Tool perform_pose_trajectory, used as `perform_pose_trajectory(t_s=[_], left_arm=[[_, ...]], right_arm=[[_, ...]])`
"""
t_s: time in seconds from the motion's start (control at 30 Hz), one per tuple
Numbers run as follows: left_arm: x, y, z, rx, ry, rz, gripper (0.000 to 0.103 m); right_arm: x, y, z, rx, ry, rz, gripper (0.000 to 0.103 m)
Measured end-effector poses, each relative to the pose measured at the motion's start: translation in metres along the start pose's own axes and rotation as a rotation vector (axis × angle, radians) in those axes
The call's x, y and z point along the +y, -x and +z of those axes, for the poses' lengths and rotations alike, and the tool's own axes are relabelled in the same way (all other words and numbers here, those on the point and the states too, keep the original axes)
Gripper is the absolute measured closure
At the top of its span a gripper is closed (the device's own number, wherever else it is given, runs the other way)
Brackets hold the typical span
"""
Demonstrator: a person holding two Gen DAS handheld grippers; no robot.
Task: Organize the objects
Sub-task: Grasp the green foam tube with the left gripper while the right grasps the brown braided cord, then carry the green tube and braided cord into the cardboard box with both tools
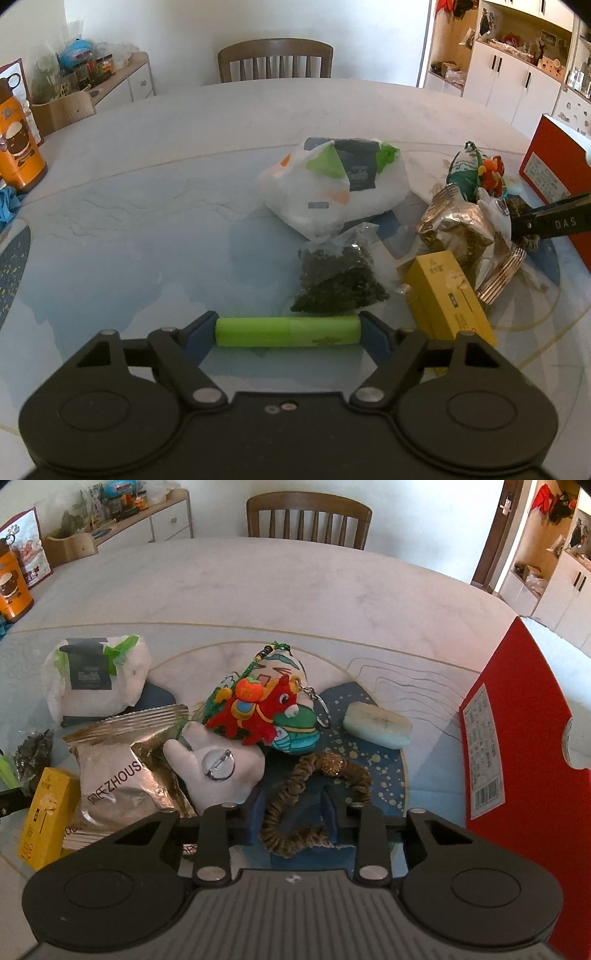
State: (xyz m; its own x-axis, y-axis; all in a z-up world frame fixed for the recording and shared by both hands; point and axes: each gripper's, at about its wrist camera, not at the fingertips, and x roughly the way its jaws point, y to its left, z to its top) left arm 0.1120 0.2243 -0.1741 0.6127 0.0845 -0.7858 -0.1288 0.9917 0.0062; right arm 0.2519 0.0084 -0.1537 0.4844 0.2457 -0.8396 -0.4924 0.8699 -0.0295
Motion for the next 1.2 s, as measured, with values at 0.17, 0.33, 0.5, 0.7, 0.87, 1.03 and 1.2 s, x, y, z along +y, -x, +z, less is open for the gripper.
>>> perform_pose_trajectory(t_s=[0.17, 0.33, 0.5, 0.7, 0.87, 1.03, 1.2], left_arm=[[0.002, 0.001, -0.001, 0.002, 0.017, 0.003, 0.023], [0.004, 0.005, 0.001, -0.008, 0.035, 0.002, 0.023], [0.006, 0.017, 0.01, -0.006, 0.098, -0.022, 0.023], [0.001, 0.035, 0.028, -0.027, 0.121, -0.045, 0.023], [-0.013, 0.048, 0.046, -0.022, 0.105, -0.056, 0.023], [-0.034, 0.062, 0.063, -0.012, 0.081, -0.089, 0.023], [-0.061, 0.073, 0.076, -0.018, 0.036, -0.128, 0.023]], right_arm=[[-0.001, 0.001, 0.0, 0.004, -0.015, 0.004, 0.088], [-0.006, 0.006, -0.002, -0.002, -0.047, 0.002, 0.094], [-0.017, 0.02, -0.002, -0.022, -0.091, 0.014, 0.094], [-0.03, 0.051, -0.001, -0.061, -0.145, 0.047, 0.094], [-0.039, 0.079, 0.002, -0.095, -0.177, 0.072, 0.094], [-0.051, 0.108, 0.002, -0.13, -0.203, 0.102, 0.094], [-0.064, 0.137, 0.002, -0.16, -0.225, 0.116, 0.094]])
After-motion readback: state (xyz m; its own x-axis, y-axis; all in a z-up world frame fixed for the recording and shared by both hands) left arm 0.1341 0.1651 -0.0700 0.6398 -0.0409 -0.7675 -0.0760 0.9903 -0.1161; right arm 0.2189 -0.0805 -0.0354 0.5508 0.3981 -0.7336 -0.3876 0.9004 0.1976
